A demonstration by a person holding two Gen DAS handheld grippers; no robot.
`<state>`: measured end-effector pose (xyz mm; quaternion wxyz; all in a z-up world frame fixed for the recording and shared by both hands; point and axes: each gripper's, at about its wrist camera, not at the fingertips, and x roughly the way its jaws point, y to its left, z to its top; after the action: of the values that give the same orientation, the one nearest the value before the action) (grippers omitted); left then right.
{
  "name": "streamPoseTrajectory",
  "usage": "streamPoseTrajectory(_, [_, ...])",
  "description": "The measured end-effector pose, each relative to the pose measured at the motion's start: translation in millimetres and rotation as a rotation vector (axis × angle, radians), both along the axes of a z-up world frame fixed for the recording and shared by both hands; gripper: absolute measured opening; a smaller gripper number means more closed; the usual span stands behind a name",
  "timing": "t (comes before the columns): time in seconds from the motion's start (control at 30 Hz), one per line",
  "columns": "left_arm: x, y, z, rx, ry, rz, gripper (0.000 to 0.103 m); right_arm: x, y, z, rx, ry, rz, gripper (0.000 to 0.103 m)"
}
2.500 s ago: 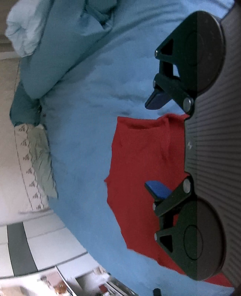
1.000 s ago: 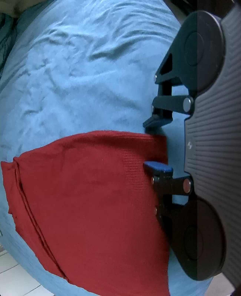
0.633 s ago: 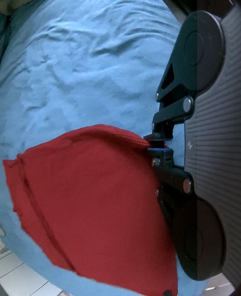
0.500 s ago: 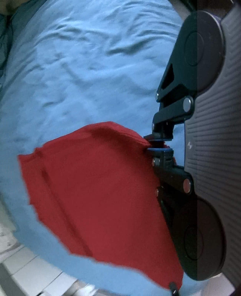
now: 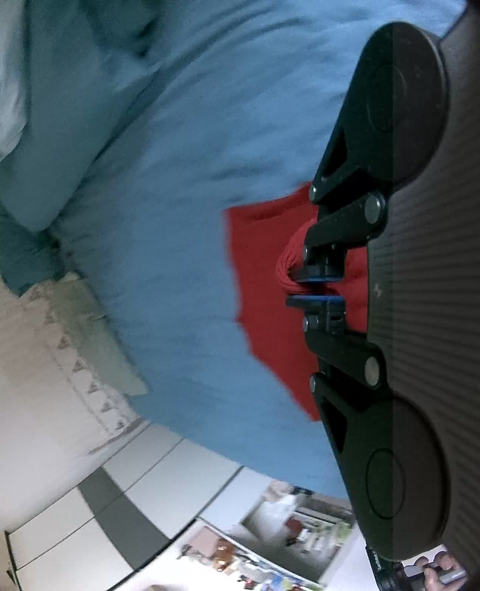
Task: Fold small clothes
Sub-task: 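Grasp the hem with both grippers and lift it toward the collar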
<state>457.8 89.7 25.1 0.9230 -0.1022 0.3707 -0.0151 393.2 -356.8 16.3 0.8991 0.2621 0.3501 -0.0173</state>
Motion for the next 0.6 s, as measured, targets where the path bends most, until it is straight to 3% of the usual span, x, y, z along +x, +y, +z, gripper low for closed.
streamPoseTrajectory(0.1, [65.9, -16.1, -26.6, 0.007, 0.013, 0.055, 0.005, 70.0, -13.1, -19.9, 0.017, 0.010, -0.016, 0.022])
streamPoseTrajectory(0.27, [143.0, -38.8, -105.7, 0.063, 0.116, 0.103, 0.005, 171.3, -23.6, -99.7, -0.011, 0.117, -0.027, 0.022])
streamPoseTrajectory(0.37, [156.9, -37.2, -135.9, 0.059, 0.163, 0.154, 0.005, 199.5, -18.8, -136.2, -0.062, 0.161, -0.006, 0.022])
streamPoseTrajectory(0.5, [162.7, -34.1, -143.6, 0.068, 0.152, 0.170, 0.009, 219.2, -22.2, -153.3, -0.089, 0.152, 0.016, 0.022])
streamPoseTrajectory(0.53, [162.5, -33.6, -142.0, 0.076, 0.140, 0.173, 0.013, 220.4, -22.7, -154.7, -0.094, 0.147, 0.027, 0.022])
streamPoseTrajectory(0.57, [158.8, -33.3, -139.0, 0.082, 0.130, 0.178, 0.037, 222.9, -23.5, -155.4, -0.102, 0.146, 0.036, 0.022])
streamPoseTrajectory(0.6, [157.5, -33.1, -136.6, 0.085, 0.121, 0.185, 0.067, 226.2, -23.9, -155.5, -0.115, 0.146, 0.046, 0.025])
